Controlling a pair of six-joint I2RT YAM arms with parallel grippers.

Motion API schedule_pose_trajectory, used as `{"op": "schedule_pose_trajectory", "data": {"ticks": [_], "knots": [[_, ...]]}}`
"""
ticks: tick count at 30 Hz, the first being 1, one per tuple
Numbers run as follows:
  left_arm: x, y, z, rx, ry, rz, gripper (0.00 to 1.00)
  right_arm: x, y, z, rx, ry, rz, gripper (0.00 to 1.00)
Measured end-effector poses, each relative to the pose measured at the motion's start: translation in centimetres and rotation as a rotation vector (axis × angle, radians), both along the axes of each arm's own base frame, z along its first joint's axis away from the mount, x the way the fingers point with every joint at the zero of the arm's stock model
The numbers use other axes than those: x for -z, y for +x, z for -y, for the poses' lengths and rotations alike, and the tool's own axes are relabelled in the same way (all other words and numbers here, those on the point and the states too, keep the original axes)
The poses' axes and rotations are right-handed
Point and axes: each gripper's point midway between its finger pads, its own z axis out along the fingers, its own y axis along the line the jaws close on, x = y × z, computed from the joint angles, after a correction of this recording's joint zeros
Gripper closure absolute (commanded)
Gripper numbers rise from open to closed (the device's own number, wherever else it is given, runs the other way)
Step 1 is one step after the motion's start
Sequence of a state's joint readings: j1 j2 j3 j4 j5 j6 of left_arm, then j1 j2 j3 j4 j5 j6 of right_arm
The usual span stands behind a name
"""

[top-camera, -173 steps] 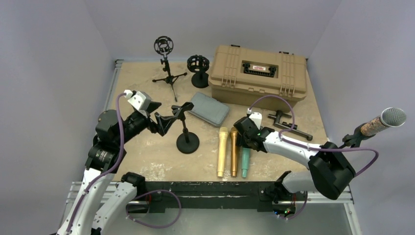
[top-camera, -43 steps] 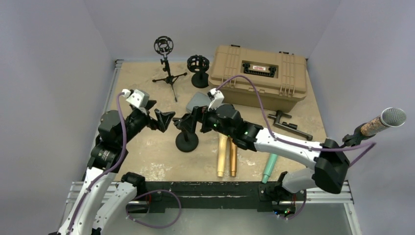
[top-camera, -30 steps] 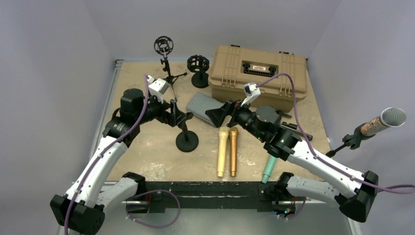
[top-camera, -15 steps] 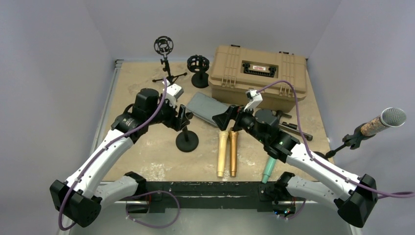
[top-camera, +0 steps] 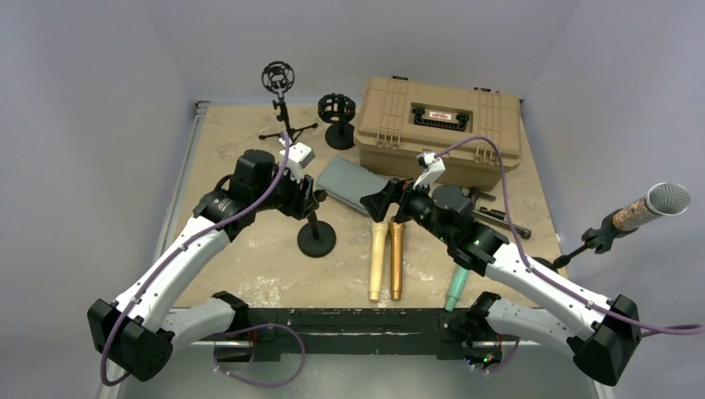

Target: Remove the microphone from the stand

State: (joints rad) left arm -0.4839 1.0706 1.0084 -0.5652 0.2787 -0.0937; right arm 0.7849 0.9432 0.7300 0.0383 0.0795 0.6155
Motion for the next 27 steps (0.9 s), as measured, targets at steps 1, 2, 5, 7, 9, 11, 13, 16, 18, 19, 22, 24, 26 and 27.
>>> {"op": "schedule_pose_trajectory", "data": {"ticks": [1, 2, 5, 7, 9, 11, 13, 16, 18, 19, 22, 24, 26, 27], "knots": [[0.0, 0.0, -0.1, -0.006, 0.005, 0.003, 0.73, 0.0, 0.0, 0.0, 0.000, -0.002, 0.000, 0.02], [0.0, 0.1, -0.3, -0.017, 0.012, 0.007, 0.75, 0.1, 0.1, 0.0, -0.001, -0.004, 0.000, 0.02], [-0.2, 0.2, -0.9, -0.044, 0.026, 0.020, 0.83, 0.7, 0.3, -0.3, -0.002, -0.016, -0.007, 0.03], [-0.3, 0.3, -1.3, -0.064, 0.036, 0.031, 0.92, 1.2, 0.5, -0.5, -0.003, -0.026, -0.017, 0.02], [-0.5, 0.5, -2.1, -0.100, 0.055, 0.047, 0.98, 1.7, 0.6, -0.7, -0.006, -0.037, -0.029, 0.03], [-0.6, 0.9, -2.9, -0.153, 0.076, 0.064, 1.00, 2.1, 0.6, -0.9, -0.013, -0.042, -0.037, 0.03], [-0.7, 1.6, -4.0, -0.223, 0.099, 0.078, 1.00, 2.1, 0.6, -1.1, -0.020, -0.039, -0.036, 0.02], [-0.6, 2.7, -6.1, -0.355, 0.115, 0.075, 1.00, 1.8, 0.7, -1.2, -0.024, -0.030, -0.028, 0.02], [-0.6, 3.8, -7.9, -0.468, 0.107, 0.053, 1.00, 1.6, 0.7, -1.3, -0.024, -0.024, -0.022, 0.03], [-0.6, 4.3, -8.8, -0.523, 0.105, 0.040, 1.00, 1.5, 0.7, -1.3, -0.024, -0.021, -0.019, 0.03], [-1.1, 6.1, -12.1, -0.716, 0.114, 0.026, 1.00, 1.4, 0.5, -1.1, -0.028, -0.012, -0.010, 0.02], [-1.7, 7.2, -13.8, -0.814, 0.132, 0.043, 1.00, 1.4, 0.3, -0.9, -0.028, -0.009, -0.007, 0.03], [-2.7, 8.5, -15.0, -0.894, 0.149, 0.071, 1.00, 1.5, 0.0, -0.7, -0.030, -0.007, -0.006, 0.03], [-3.3, 9.2, -15.5, -0.928, 0.154, 0.089, 1.00, 1.6, -0.1, -0.6, -0.031, -0.006, -0.005, 0.03]]}}
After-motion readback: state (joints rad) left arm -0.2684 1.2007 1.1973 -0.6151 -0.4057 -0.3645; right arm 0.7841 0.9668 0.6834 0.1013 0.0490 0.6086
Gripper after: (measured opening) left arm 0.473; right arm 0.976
